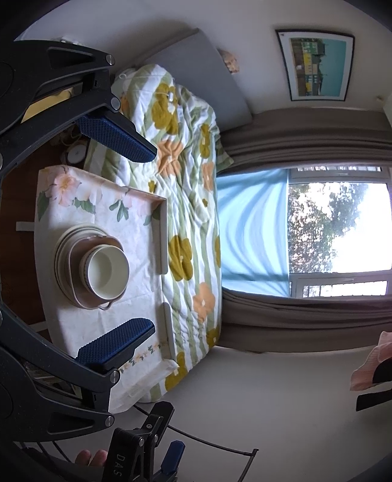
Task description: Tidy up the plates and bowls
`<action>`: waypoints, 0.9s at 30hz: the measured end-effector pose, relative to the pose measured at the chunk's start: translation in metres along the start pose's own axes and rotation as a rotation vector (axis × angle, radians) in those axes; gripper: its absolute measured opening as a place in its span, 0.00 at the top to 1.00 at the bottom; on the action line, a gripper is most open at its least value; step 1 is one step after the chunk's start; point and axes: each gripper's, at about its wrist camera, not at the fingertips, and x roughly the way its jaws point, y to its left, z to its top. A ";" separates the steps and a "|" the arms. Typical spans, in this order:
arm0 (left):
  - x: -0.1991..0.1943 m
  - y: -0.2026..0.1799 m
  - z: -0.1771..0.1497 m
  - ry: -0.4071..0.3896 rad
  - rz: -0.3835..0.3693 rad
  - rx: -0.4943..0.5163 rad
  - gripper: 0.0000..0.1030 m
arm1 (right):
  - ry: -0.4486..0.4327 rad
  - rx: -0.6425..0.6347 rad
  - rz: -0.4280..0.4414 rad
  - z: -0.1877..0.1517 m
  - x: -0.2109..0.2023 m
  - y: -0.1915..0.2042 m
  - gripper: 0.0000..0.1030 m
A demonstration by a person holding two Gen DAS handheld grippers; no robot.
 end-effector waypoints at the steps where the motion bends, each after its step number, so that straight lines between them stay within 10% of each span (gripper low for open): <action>1: 0.000 0.001 0.000 -0.002 0.002 0.000 0.00 | 0.000 -0.002 0.000 0.000 0.000 0.000 0.01; 27: -0.003 -0.001 -0.001 -0.014 0.005 -0.001 0.00 | -0.007 -0.003 -0.004 0.003 0.001 0.000 0.01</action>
